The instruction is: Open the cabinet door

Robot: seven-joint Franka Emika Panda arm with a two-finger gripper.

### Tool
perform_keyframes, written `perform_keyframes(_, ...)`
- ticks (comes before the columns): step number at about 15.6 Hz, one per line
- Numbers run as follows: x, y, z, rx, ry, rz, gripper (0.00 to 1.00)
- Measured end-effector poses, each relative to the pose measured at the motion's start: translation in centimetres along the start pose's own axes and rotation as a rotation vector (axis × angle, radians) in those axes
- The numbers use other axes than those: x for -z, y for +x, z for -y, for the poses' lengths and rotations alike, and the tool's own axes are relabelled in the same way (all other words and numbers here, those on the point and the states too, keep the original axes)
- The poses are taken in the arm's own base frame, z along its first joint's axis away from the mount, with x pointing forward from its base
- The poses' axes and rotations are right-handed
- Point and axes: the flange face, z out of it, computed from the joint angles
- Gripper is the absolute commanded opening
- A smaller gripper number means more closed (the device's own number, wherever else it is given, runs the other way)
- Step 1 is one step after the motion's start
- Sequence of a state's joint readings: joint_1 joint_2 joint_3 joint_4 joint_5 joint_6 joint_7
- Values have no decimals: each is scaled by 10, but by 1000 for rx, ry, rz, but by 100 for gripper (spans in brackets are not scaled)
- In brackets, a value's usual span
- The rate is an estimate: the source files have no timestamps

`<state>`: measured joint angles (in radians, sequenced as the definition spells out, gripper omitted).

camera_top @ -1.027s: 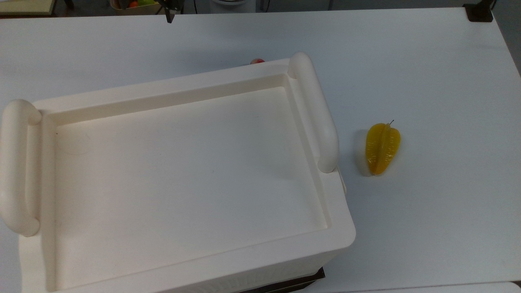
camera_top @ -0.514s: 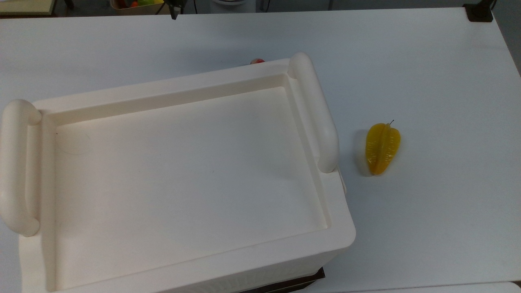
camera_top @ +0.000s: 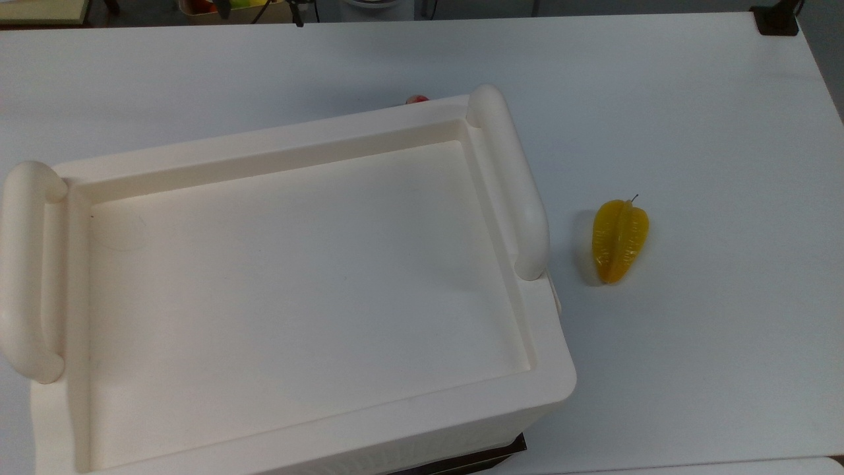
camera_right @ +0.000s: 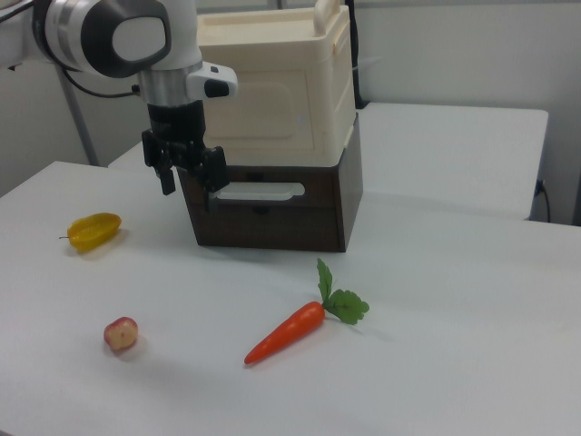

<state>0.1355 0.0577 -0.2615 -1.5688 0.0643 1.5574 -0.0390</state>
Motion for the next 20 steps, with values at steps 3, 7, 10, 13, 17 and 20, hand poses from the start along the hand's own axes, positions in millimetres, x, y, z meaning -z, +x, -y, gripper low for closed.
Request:
perform_keyframes(3, 5, 6, 4, 8, 53, -44, 100)
perform_keyframes(7, 6, 22, 6, 8, 92, -140, 100)
perform_keyframes(10, 3, 37, 12, 57, 127, -209, 100)
perform_keyframes(13, 6, 46, 29, 152, 132, -283, 100)
perform_keyframes(17, 8, 57, 66, 273, 115, -379, 100)
perform_keyframes(20, 8, 64, 96, 315, 109, -447, 100)
